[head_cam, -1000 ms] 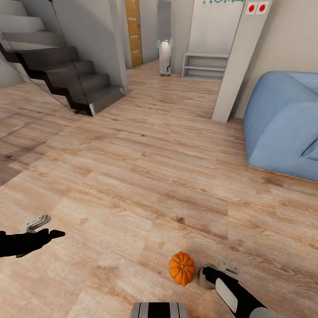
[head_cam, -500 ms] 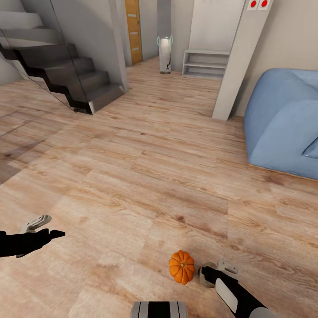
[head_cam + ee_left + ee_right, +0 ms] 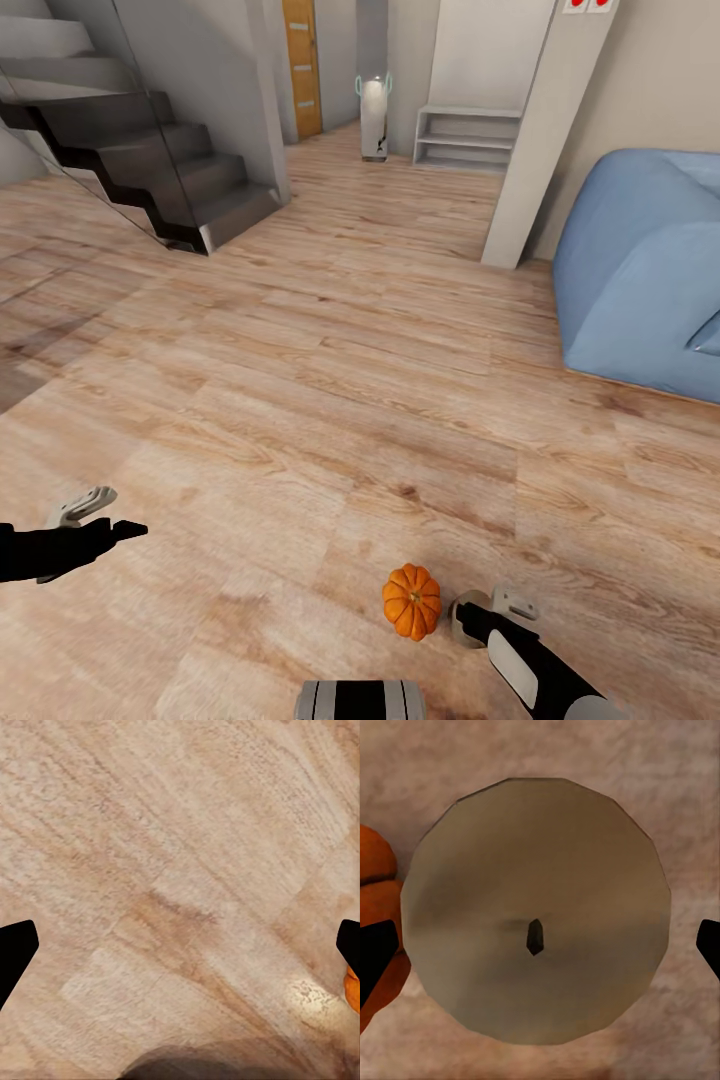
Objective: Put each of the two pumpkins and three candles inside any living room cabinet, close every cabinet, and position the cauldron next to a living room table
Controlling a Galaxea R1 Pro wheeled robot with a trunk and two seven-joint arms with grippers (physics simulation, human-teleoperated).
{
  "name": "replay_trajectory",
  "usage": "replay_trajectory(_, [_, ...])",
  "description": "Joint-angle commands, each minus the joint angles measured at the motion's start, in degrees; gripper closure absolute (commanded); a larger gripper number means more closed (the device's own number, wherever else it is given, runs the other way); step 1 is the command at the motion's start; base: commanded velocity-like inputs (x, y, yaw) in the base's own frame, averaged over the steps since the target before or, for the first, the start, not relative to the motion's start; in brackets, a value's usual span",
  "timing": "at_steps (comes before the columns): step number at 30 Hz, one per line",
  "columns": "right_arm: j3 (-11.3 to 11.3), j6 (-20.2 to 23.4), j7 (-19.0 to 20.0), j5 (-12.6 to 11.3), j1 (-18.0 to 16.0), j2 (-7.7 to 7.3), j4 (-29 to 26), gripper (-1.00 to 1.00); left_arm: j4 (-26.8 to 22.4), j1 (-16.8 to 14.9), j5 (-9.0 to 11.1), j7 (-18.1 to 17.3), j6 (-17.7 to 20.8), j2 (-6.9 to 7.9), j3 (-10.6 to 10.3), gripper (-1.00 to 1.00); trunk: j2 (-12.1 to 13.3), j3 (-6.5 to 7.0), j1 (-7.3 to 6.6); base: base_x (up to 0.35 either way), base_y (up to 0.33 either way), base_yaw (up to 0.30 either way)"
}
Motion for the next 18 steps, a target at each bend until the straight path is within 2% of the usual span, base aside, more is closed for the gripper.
replay_trajectory(1, [0.5,0.3,-0.5,-0.3,0.0,-0.08,-0.2,-1.00,0.0,0.0,0.6,0.6,0.2,0.01,0.0,-1.00,0.0,-0.04,-0.01,0.000,0.000,0.000])
replay_trajectory(4, [0.5,0.3,-0.5,-0.3,0.0,-0.08,-0.2,-1.00,0.0,0.0,0.6,0.6,0.2,0.01,0.0,-1.00,0.0,-0.49,0.04,0.000,0.000,0.000])
replay_trajectory(18, [0.5,0.3,-0.5,-0.3,0.0,-0.08,-0.2,-1.00,0.0,0.0,0.6,0.6,0.1,0.04,0.0,-1.00,0.0,-0.49,0.04,0.000,0.000,0.000])
